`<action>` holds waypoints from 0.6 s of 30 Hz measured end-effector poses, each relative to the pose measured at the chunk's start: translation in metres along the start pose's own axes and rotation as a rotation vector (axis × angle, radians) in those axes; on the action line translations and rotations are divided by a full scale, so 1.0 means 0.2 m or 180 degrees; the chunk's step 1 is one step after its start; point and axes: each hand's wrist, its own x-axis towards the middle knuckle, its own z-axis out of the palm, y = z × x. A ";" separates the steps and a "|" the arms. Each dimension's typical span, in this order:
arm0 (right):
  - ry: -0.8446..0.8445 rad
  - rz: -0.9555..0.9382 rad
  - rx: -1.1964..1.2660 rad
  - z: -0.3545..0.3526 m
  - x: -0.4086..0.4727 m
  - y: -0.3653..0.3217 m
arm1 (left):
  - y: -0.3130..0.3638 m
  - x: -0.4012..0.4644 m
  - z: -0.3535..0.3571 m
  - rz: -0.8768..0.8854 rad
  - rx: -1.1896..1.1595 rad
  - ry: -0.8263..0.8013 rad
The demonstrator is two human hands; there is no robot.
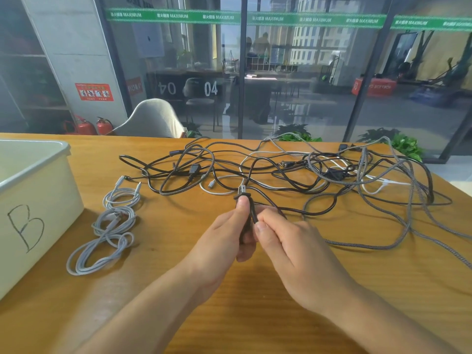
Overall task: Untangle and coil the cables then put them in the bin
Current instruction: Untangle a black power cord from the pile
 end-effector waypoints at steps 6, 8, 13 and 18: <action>-0.0071 -0.0112 -0.0384 0.01 0.00 0.00 | 0.00 -0.01 0.02 0.0085 0.0306 0.0097; -0.0081 -0.0114 -0.0487 0.01 0.00 0.00 | 0.00 -0.01 0.02 0.0067 0.0308 0.0248; -0.0533 -0.0135 -0.0331 0.03 -0.02 0.01 | -0.02 0.02 0.00 0.0037 0.0311 0.0750; -0.1331 -0.0497 -0.0122 0.07 -0.04 -0.02 | 0.02 0.04 -0.08 -0.0027 -0.0561 0.0759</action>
